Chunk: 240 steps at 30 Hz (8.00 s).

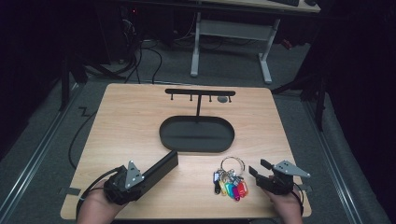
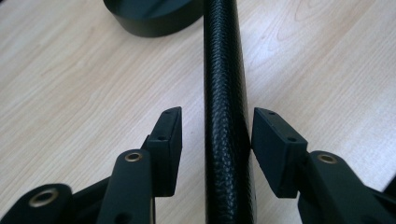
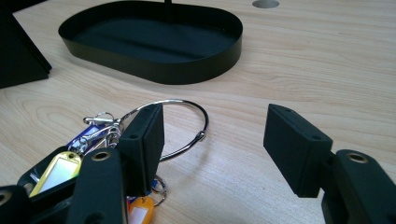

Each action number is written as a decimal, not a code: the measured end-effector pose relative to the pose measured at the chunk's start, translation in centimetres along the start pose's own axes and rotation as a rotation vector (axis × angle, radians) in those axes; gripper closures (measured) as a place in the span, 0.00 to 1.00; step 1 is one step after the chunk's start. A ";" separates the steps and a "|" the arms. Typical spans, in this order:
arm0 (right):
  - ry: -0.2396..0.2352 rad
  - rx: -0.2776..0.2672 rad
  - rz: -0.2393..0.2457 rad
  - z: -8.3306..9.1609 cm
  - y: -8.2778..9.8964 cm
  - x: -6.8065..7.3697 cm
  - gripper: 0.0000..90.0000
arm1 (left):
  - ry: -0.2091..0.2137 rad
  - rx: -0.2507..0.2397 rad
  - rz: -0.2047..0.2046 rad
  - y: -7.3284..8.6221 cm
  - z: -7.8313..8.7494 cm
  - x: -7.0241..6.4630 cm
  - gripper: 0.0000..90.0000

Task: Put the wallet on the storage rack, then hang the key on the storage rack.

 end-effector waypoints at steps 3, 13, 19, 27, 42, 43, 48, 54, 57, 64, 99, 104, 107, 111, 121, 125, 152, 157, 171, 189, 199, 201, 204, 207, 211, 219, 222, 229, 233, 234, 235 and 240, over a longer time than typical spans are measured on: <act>-0.014 -0.005 -0.032 0.1 0.1 -0.4 0.43 | 0.034 0.052 0.033 -0.5 -0.1 0.2 0.60; -0.014 -0.002 -0.050 1.1 0.7 -0.8 0.43 | 0.114 0.140 0.065 -1.5 -0.7 1.1 0.66; 0.014 0.003 -0.070 2.3 1.6 -1.4 0.43 | 0.156 0.179 0.063 -1.8 -1.1 1.4 0.73; 0.048 0.015 -0.105 3.4 2.5 -2.3 0.43 | 0.191 0.168 0.068 -1.6 -1.1 2.2 0.79; 0.031 0.047 -0.098 2.7 2.8 -1.6 0.43 | 0.189 0.128 0.059 -1.2 -1.3 2.2 0.79; 0.030 0.046 -0.100 2.7 2.8 -1.6 0.43 | 0.187 0.130 0.052 -1.2 -1.4 2.1 0.79; 0.028 0.040 -0.112 2.7 2.7 -1.9 0.43 | 0.191 0.147 0.039 -1.4 -1.4 2.0 0.80; 0.025 0.036 -0.110 2.7 2.6 -1.7 0.43 | 0.160 0.160 -0.013 -1.7 -1.5 1.2 0.82; 0.022 0.036 -0.108 2.6 2.6 -1.7 0.43 | 0.129 0.155 -0.062 -1.9 -1.6 0.8 0.82; 0.023 0.035 -0.117 2.7 2.6 -1.9 0.43 | 0.082 0.101 -0.132 -3.2 -0.9 0.9 0.83; 0.009 0.032 -0.101 2.6 2.5 -1.7 0.44 | -0.102 0.034 -0.531 -11.7 -2.2 1.3 0.82; 0.007 0.032 -0.105 2.6 2.5 -1.8 0.44 | -0.124 0.055 -0.582 -12.7 -3.5 1.5 0.82; 0.006 0.026 -0.103 2.6 2.4 -1.8 0.44 | -0.133 0.071 -0.620 -13.3 -4.4 1.6 0.82; 0.006 0.027 -0.105 2.7 2.4 -1.8 0.44 | -0.145 0.078 -0.654 -14.3 -5.7 1.6 0.82; 0.003 0.025 -0.105 2.8 2.5 -1.8 0.44 | -0.164 0.093 -0.700 -16.2 -8.2 2.0 0.82; 0.002 0.030 -0.107 2.8 2.6 -1.7 0.44 | -0.171 0.089 -0.705 -16.6 -8.8 2.4 0.82; 0.005 0.025 -0.119 2.8 2.7 -2.1 0.44 | -0.161 0.108 -0.703 -17.2 -14.3 5.6 0.82; 0.006 0.023 -0.115 2.9 2.7 -2.1 0.44 | -0.178 0.156 -0.700 -16.7 -15.1 6.4 0.82; 0.002 0.029 -0.120 2.8 2.8 -2.2 0.44 | -0.160 0.229 -0.652 -15.9 -16.9 7.3 0.74; 0.000 0.041 -0.115 2.6 2.7 -1.9 0.44 | -0.093 0.111 -0.482 -14.4 -12.9 5.5 0.64; 0.000 0.054 -0.094 2.1 2.6 -1.7 0.44 | -0.046 0.019 -0.359 -12.2 -11.1 4.1 0.62; -0.003 0.059 -0.092 2.0 2.7 -1.5 0.44 | -0.038 0.002 -0.329 -11.5 -11.1 4.0 0.62; -0.005 0.062 -0.084 2.0 2.8 -1.4 0.44 | -0.017 -0.032 -0.270 -10.3 -10.9 4.0 0.61; -0.008 0.067 -0.084 2.0 2.8 -1.3 0.44 | 0.000 -0.058 -0.220 -9.1 -10.7 4.1 0.61; -0.009 0.070 -0.083 2.0 2.8 -1.1 0.44 | 0.029 -0.085 -0.152 -7.2 -10.4 4.0 0.60; -0.012 0.080 -0.077 1.7 2.8 -0.9 0.44 | 0.073 -0.137 -0.060 -3.0 -9.9 3.0 0.59; -0.012 0.080 -0.070 1.8 2.9 -0.9 0.44 | 0.078 -0.153 -0.025 -1.4 -9.4 2.7 0.57; -0.014 0.085 -0.065 1.8 2.7 -0.8 0.45 | 0.134 -0.222 0.096 1.8 -7.3 2.7 0.56; -0.012 0.093 -0.046 1.9 2.8 -0.4 0.46 | 0.153 -0.266 0.150 3.7 -6.2 2.6 0.50; -0.009 0.095 -0.037 1.8 2.8 -0.3 0.46 | 0.155 -0.279 0.160 4.1 -6.1 2.6 0.49; -0.006 0.096 -0.025 1.8 2.7 -0.2 0.45 | 0.158 -0.287 0.167 4.5 -6.1 2.5 0.48; 0.017 0.127 -0.013 1.6 2.6 0.5 0.44 | 0.162 -0.286 0.156 4.8 -5.6 2.4 0.42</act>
Point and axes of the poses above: each handheld gripper's, and its own axes: z roughly backward along the jaws, y roughly out of its underside, x roughly to its left, the point moved 3 cm from there along -z, roughly forward along the jaws, and after that the axes turned 13 degrees about y, right-handed, at the moved point
